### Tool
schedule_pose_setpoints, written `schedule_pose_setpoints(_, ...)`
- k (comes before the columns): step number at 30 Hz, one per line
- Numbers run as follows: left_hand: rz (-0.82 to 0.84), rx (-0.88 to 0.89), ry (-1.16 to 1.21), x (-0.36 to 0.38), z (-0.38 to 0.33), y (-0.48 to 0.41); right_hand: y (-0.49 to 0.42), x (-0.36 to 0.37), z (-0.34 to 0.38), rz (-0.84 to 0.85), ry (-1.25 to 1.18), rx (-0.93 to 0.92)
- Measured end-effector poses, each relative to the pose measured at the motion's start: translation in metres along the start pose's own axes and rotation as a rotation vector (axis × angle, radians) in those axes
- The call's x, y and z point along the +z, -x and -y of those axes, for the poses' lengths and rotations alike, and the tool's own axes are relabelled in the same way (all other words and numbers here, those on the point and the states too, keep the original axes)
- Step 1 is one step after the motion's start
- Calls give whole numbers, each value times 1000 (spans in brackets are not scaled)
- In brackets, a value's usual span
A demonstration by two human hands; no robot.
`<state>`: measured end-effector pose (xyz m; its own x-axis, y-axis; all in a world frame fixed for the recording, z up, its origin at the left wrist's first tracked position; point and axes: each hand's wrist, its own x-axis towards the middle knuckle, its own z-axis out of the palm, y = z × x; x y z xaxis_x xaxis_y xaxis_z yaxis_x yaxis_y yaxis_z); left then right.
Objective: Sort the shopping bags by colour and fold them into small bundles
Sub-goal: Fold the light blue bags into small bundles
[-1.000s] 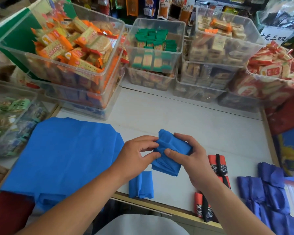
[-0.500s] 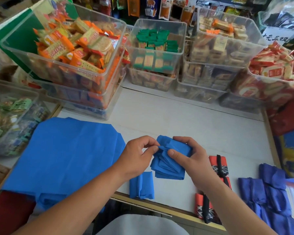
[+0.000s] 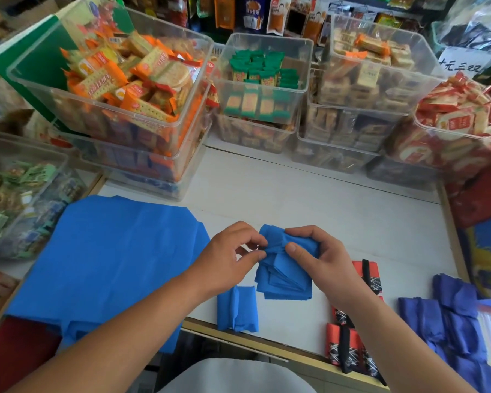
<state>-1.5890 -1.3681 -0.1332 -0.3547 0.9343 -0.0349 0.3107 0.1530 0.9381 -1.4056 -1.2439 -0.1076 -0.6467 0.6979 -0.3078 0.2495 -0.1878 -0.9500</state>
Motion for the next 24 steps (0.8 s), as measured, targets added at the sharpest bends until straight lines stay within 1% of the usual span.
schedule_pose_setpoints(2, -10, -28, 47, 2, 1, 4, 0, 1, 1, -3, -12, -4)
schedule_pose_setpoints(3, 18, -54, 93, 1, 2, 4, 0, 1, 1, 8, -7, -7)
schedule_pose_setpoints(5, 124, -142, 190, -1, 2, 5, 1, 1, -1, 37, 8, 4)
schedule_pose_setpoints(6, 173, -166, 201, -3, 3, 5, 2, 1, -1, 50, 11, 12)
schedule_pose_setpoints(10, 302, -132, 86, -9, 3, 5, 4, 3, -2, 99, 95, 14)
schedule_pose_setpoints(12, 263, -127, 42, -9, 4, 2, 5, 5, -3, 90, 113, 40)
schedule_pose_setpoints(14, 150, -87, -30, -7, 5, -1, 5, 8, -5, 85, 35, 84)
schedule_pose_setpoints(16, 74, -37, -50, -3, 6, -2, 7, 13, -5, 76, -5, 72)
schedule_pose_setpoints(20, 19, 10, 11, 7, 9, 0, 5, 20, -8, -40, 70, -42)
schedule_pose_setpoints(22, -10, 37, 12, 10, 12, 3, 4, 24, -10, -69, 34, -55)
schedule_pose_setpoints(24, -39, 79, 1, 15, 15, 6, 3, 28, -9, -86, -28, -29)
